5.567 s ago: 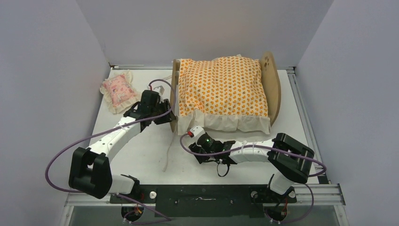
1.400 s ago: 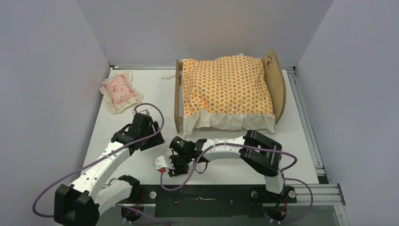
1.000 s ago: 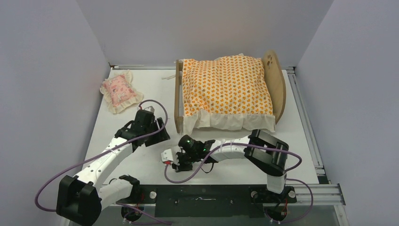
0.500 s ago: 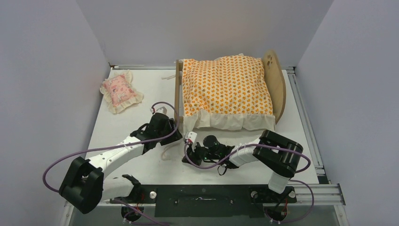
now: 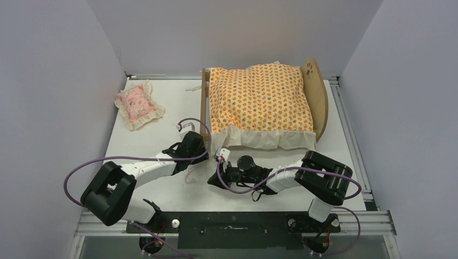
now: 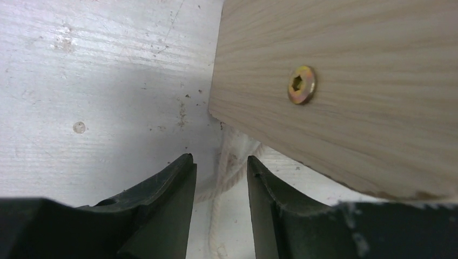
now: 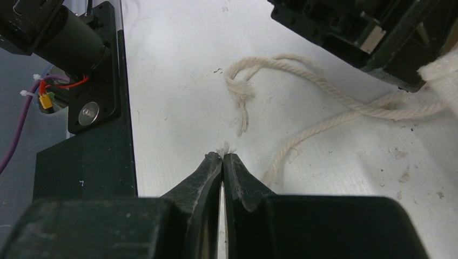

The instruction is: Set up the pet bed

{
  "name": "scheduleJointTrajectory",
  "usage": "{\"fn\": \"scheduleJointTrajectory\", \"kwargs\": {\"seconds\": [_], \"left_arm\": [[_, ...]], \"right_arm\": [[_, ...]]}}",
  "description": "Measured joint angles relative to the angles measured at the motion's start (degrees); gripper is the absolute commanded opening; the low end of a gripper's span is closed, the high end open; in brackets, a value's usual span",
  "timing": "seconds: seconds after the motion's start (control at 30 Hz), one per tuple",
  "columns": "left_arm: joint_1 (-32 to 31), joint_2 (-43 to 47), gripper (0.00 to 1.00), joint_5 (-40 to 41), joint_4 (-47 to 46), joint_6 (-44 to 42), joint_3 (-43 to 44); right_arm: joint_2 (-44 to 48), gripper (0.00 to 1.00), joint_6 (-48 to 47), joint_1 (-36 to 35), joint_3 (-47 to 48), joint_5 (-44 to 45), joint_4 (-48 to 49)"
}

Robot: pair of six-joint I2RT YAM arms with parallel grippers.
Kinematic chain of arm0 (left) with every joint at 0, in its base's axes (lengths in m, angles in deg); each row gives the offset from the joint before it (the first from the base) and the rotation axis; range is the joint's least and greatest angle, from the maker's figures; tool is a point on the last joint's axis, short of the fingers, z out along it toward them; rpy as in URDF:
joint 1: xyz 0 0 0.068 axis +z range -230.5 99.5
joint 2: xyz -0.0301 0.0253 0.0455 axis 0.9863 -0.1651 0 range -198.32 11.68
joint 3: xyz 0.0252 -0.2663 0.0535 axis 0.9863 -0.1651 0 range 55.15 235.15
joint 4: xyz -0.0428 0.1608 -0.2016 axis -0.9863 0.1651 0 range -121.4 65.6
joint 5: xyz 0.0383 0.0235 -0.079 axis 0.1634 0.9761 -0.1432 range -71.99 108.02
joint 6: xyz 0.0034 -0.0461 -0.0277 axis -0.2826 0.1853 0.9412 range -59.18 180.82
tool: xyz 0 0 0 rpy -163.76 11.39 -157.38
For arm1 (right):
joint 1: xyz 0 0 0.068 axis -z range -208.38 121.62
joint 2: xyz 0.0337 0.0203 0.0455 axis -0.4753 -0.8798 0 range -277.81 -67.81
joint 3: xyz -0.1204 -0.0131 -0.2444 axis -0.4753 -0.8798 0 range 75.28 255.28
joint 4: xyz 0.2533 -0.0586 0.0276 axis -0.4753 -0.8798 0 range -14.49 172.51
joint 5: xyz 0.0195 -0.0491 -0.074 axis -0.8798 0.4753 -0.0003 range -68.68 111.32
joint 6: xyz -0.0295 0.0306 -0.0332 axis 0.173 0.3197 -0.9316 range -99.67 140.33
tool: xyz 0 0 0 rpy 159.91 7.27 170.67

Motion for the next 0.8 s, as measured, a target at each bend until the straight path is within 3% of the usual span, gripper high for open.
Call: {"fn": "scheduleJointTrajectory", "kwargs": {"seconds": [0.47,0.5,0.6,0.8], "left_arm": [[-4.5,-7.3,0.27,7.7,-5.0,1.2,0.7],[-5.0,-7.4,0.24,8.8,-5.1,1.6,0.7],[-6.1,-7.5,0.03,10.7,-5.1,2.9,0.3],[-6.4,-6.8,0.00,11.9,-5.0,3.9,-0.7]], "right_arm": [[2.3,0.05,0.0,-0.4,-0.9,-0.3,-0.5],[2.7,0.05,0.0,-0.4,-1.0,-0.3,-0.7],[4.1,0.05,-0.2,-0.4,-1.0,-0.3,-1.3],[6.2,0.05,-0.4,-0.4,-1.0,1.0,-1.9]]}}
